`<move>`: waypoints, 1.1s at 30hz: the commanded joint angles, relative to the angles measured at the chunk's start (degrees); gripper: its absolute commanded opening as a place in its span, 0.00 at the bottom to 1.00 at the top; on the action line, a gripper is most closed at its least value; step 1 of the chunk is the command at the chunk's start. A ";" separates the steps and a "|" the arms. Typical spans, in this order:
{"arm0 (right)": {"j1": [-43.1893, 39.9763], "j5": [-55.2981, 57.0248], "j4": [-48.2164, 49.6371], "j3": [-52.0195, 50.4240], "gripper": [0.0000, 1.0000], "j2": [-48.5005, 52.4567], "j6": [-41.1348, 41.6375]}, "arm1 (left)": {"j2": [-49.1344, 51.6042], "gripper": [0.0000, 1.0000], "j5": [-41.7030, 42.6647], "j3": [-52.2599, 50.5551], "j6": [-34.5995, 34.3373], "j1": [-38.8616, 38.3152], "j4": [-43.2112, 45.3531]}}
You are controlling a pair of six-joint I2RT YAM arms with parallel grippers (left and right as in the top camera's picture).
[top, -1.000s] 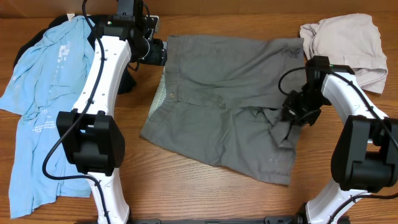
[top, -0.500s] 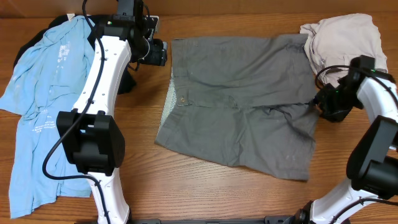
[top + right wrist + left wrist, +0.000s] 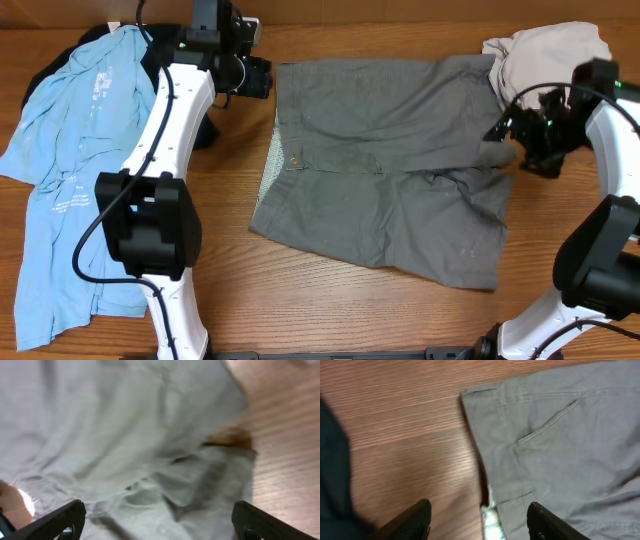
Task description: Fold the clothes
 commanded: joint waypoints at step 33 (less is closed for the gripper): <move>12.02 0.02 4.48 2.14 0.96 -2.05 1.14 | 17.79 0.04 4.11 0.20 -5.18 0.96 11.98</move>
